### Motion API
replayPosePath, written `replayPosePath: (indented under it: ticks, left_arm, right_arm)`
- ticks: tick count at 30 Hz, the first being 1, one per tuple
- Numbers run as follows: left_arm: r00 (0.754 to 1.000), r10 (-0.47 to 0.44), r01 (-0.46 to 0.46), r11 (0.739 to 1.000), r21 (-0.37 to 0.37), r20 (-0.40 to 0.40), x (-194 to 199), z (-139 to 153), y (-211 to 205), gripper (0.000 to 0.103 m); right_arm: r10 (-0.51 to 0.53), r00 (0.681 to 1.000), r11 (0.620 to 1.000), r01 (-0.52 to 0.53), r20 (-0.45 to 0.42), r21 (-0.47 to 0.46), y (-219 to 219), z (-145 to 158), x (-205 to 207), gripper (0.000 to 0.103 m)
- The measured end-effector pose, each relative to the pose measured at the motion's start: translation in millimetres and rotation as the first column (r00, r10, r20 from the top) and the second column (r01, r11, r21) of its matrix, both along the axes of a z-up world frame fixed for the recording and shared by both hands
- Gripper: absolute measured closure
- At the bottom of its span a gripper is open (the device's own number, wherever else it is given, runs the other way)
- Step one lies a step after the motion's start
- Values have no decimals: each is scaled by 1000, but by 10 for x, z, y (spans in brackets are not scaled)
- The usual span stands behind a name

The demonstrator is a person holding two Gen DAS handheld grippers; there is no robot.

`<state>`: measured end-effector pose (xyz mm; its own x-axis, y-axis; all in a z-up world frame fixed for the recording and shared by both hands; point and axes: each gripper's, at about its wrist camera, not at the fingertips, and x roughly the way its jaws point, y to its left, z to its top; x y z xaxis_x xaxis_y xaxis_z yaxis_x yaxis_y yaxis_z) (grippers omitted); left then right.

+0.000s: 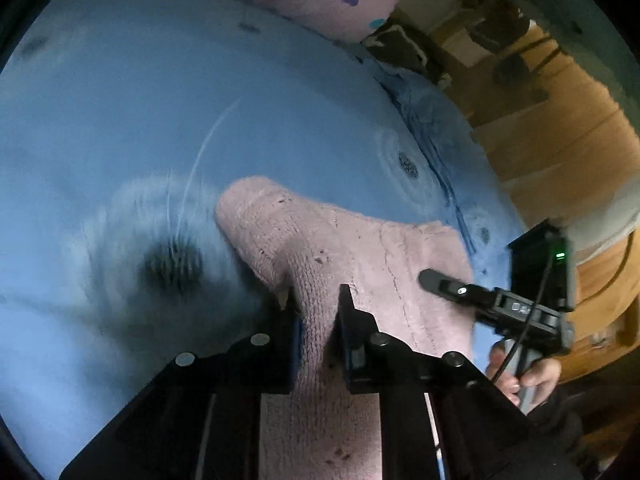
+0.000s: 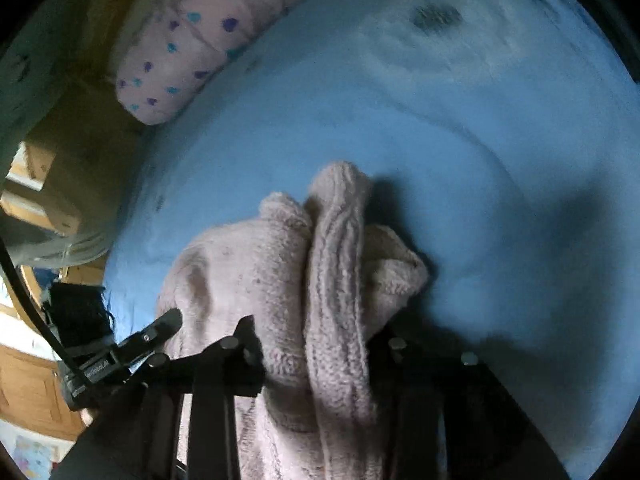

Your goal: Fold small clothes

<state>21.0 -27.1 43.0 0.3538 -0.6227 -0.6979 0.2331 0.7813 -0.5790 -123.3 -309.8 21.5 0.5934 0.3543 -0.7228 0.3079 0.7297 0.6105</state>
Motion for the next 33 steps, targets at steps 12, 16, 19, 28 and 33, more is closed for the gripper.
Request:
replayPosePath:
  ticks: [12,16,19,28,33]
  left_arm:
    - [973,-15,-73,928,365,232,931,134,-214,103]
    - [956,-25,-114,887,448,294,678,280,-133,101]
    - [944,-20,-149,865,478,329,364,468,-90,97]
    - [947,-32,-123,884,452,320,-636,786,-157,91]
    - [952,-16,-141,863,485,305,-1108,687,-246,80]
  right_arm:
    - [15,999,967,-7,31,-254,-517,179,1123,60]
    - [-39,999,923,29,-19,-384,-545,252,1123,53]
    - [-71,997,869,72,22,-489,-403,545,856,53]
    - [23,998,823,9,50,-568,404,1109,-101,37]
    - [19,1000,768,-6,13,-641,976,1024,-528,27]
